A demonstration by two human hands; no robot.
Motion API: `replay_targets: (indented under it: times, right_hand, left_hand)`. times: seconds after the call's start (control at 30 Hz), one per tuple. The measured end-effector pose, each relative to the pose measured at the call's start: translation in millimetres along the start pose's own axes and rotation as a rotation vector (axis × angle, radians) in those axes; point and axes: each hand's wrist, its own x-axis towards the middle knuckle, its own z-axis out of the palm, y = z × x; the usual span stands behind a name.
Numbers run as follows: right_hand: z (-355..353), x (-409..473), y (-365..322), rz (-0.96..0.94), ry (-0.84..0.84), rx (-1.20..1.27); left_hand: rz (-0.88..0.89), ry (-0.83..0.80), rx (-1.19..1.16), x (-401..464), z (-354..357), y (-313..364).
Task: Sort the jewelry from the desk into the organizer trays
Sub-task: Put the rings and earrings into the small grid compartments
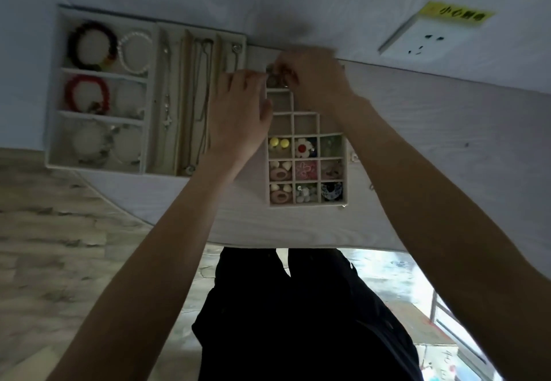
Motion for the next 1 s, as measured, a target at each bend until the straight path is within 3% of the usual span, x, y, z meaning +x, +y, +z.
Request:
replay_targets:
  times: [0.2,0.4,0.67,1.0]
  right_hand:
    - [-2,-11,-6,-0.117,0.213,-0.075]
    - [0,-37,-7,0.025,0.479,-0.042]
    - [23,-32,-6,0.106,0.229,-0.192]
    - [15,-33,-21,0.194,0.189,-0.222]
  left_hand:
    - [0.053,0.02,-0.023,5,-1,-3]
    - [0.081,-0.006,0.026,12,-6,-12]
    - [0.163,-0.057,0.123,19,-10,-12]
    - [0.191,-0.141,0.175,32,-3,-5]
